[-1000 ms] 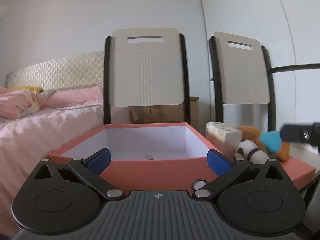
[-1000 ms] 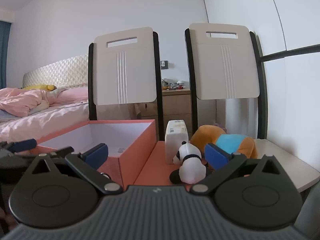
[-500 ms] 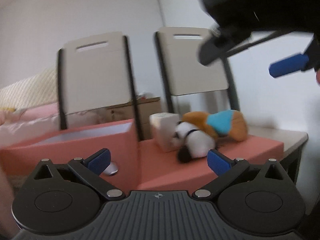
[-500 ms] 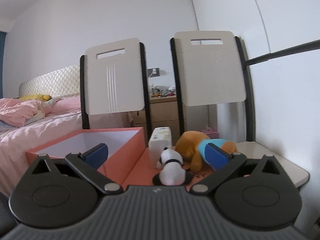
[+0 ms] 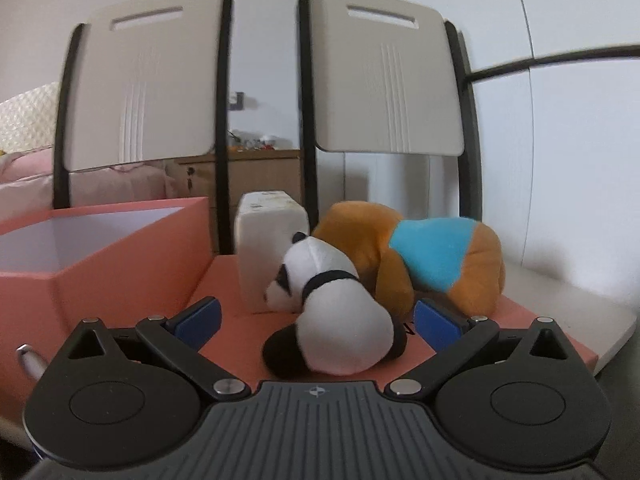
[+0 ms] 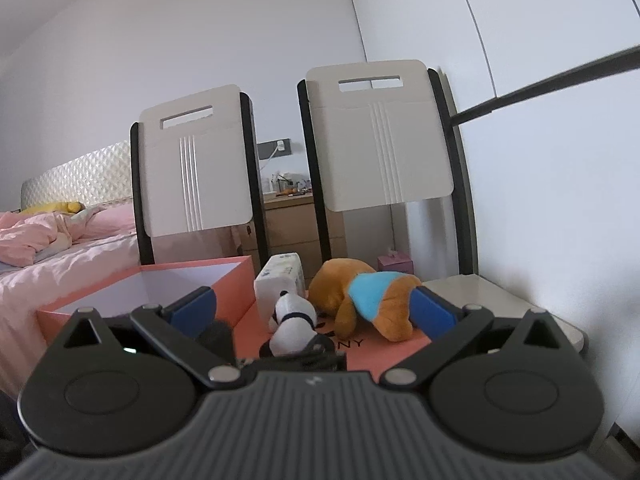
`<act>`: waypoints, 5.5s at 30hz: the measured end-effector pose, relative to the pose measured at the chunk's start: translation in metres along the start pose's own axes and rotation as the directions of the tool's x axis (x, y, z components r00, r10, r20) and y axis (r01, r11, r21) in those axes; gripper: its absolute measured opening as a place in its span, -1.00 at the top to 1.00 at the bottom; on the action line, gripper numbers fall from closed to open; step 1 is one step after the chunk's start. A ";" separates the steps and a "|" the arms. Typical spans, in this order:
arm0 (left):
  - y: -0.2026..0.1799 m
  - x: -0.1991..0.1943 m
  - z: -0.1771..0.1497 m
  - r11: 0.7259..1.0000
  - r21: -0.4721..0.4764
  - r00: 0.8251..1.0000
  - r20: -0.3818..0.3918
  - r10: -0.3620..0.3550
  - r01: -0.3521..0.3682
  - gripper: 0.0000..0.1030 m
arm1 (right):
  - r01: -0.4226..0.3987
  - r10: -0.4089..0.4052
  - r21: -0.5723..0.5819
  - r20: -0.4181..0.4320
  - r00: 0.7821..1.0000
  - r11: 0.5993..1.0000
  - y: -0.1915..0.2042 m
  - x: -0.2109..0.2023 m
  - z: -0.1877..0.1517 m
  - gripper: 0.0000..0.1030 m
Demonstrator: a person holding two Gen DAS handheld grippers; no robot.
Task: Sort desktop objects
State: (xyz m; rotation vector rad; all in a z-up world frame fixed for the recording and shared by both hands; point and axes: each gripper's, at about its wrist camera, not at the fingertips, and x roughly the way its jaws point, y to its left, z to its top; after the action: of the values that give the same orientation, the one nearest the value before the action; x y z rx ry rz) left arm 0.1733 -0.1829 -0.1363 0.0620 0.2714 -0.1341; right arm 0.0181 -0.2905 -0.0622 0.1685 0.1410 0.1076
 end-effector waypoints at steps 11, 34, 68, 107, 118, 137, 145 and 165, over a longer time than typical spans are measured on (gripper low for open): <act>0.005 0.035 0.001 0.997 -0.048 0.988 -0.141 -0.061 0.055 -0.93 | 0.006 -0.007 -0.011 -0.026 1.000 1.000 0.000 0.004 -0.003 -1.00; 0.011 -0.006 0.030 0.990 0.057 0.989 -0.072 -0.128 0.132 -0.25 | 0.014 -0.022 0.109 0.078 0.997 0.994 -0.015 -0.015 -0.001 -1.00; 0.158 -0.032 0.086 0.997 0.051 0.998 -0.008 -0.064 0.064 -0.27 | -0.057 0.058 0.055 -0.022 0.998 0.997 0.041 0.032 -0.004 -1.00; 0.197 -0.101 0.064 0.998 -0.035 0.999 0.016 -0.051 0.051 -1.00 | -0.074 0.074 0.003 -0.126 0.989 0.997 0.058 0.062 0.014 -1.00; 0.233 -0.100 0.048 0.995 -0.094 0.998 0.049 0.030 -0.025 -1.00 | -0.065 0.060 -0.081 -0.068 0.996 0.995 0.078 0.116 -0.007 -1.00; 0.236 -0.101 0.037 0.993 -0.066 0.992 0.063 0.105 -0.101 -1.00 | -0.072 0.068 -0.038 -0.107 0.992 0.997 0.091 0.140 -0.020 -1.00; 0.232 -0.102 0.035 0.994 -0.057 0.993 0.066 0.102 -0.098 -1.00 | -0.049 0.045 -0.036 -0.096 0.994 0.998 0.086 0.134 -0.020 -1.00; 0.230 -0.101 0.034 0.993 -0.058 0.992 0.062 0.106 -0.103 -1.00 | -0.046 0.043 -0.024 -0.104 0.994 0.999 0.084 0.131 -0.022 -1.00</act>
State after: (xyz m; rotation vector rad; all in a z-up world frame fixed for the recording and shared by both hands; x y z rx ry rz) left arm 0.1182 0.0546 -0.0667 0.0170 0.2065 -0.0245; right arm 0.1361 -0.1889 -0.0863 0.1400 0.2392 0.1628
